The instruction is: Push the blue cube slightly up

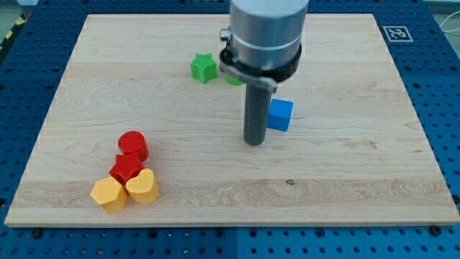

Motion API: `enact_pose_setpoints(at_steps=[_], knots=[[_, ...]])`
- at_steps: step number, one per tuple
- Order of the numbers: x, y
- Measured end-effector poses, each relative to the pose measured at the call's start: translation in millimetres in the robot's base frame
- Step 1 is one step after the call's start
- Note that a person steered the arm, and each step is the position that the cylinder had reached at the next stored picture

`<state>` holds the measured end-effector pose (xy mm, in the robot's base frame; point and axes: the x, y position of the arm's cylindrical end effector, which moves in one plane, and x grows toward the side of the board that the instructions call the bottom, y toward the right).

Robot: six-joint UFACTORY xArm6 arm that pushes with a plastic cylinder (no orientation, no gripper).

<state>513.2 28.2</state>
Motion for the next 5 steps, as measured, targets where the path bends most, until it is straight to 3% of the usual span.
enact_pose_setpoints(at_steps=[2,5], knots=[[-13,49],[-60,44]])
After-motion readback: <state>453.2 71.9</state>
